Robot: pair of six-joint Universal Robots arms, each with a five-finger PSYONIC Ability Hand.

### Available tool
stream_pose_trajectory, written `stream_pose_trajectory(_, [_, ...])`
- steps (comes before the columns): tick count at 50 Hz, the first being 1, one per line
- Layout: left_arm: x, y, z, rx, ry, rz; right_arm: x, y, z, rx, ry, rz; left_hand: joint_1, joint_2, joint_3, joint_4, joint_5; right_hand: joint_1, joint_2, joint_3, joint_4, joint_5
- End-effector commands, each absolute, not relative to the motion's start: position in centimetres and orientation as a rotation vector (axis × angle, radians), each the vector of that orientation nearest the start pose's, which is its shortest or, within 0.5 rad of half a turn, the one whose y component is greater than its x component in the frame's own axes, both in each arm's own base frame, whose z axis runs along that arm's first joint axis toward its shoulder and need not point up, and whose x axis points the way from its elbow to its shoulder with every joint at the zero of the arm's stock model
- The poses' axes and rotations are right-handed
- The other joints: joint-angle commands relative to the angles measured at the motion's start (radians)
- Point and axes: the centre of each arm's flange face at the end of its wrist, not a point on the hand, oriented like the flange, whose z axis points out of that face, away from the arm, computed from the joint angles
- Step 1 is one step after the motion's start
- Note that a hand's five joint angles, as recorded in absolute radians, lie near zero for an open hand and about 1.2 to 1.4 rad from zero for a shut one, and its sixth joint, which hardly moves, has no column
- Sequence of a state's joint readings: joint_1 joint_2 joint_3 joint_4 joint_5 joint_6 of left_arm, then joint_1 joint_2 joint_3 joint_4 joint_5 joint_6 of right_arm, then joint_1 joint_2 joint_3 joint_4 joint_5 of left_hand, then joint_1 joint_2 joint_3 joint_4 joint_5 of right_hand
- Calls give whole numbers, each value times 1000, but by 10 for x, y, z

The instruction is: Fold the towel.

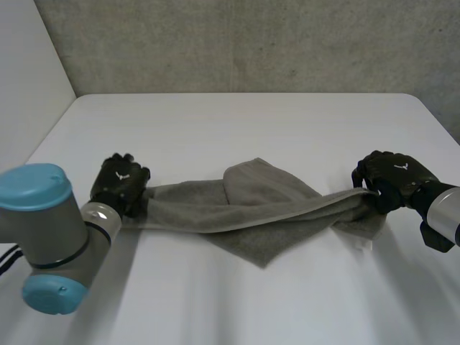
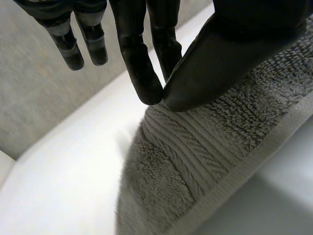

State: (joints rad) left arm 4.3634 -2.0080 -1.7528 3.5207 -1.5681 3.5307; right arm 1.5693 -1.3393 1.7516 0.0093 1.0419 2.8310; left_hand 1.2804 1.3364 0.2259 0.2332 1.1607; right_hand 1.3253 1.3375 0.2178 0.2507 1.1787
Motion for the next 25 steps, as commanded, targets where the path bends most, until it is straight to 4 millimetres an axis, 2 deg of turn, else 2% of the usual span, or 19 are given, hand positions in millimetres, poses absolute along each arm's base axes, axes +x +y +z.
stream_pose_trajectory(1, [-238,-282,168,896,2239,-2027,177,-289,198,-767,2243,-1619,116,60,-51,-59,61,71,59,-43,-76,43])
stream_pose_trajectory(7, [-247,-290,176,921,2203,-2080,180,-288,198,-778,2234,-1613,116,60,-51,-59,61,71,59,-43,-76,43])
stream_pose_trajectory(9, [-254,-302,159,943,2228,-2050,179,-288,198,-777,2236,-1612,116,60,-51,-59,61,71,59,-43,-76,43])
stream_pose_trajectory(10, [-254,-302,159,943,2229,-2049,179,-288,197,-776,2237,-1610,116,60,-51,-59,61,71,59,-43,-76,43])
stream_pose_trajectory(12, [-267,-314,147,977,2230,-2052,179,-288,195,-775,2239,-1606,116,60,-51,-59,61,71,59,-43,-76,43])
stream_pose_trajectory(15, [-276,-319,144,1000,2219,-2064,180,-288,194,-778,2236,-1605,116,60,-51,-59,61,71,59,-43,-76,43])
stream_pose_trajectory(20, [-288,-349,127,998,2193,-2085,184,-287,193,-792,2232,-1602,116,60,-51,-59,61,71,59,-43,-76,43])
stream_pose_trajectory(24, [-292,-356,123,1000,2181,-2098,185,-287,190,-792,2237,-1589,116,60,-51,-59,61,71,59,-43,-76,43])
stream_pose_trajectory(25, [-292,-357,122,996,2180,-2096,185,-287,190,-792,2237,-1589,-41,-97,-51,-59,-96,71,59,-43,-76,43])
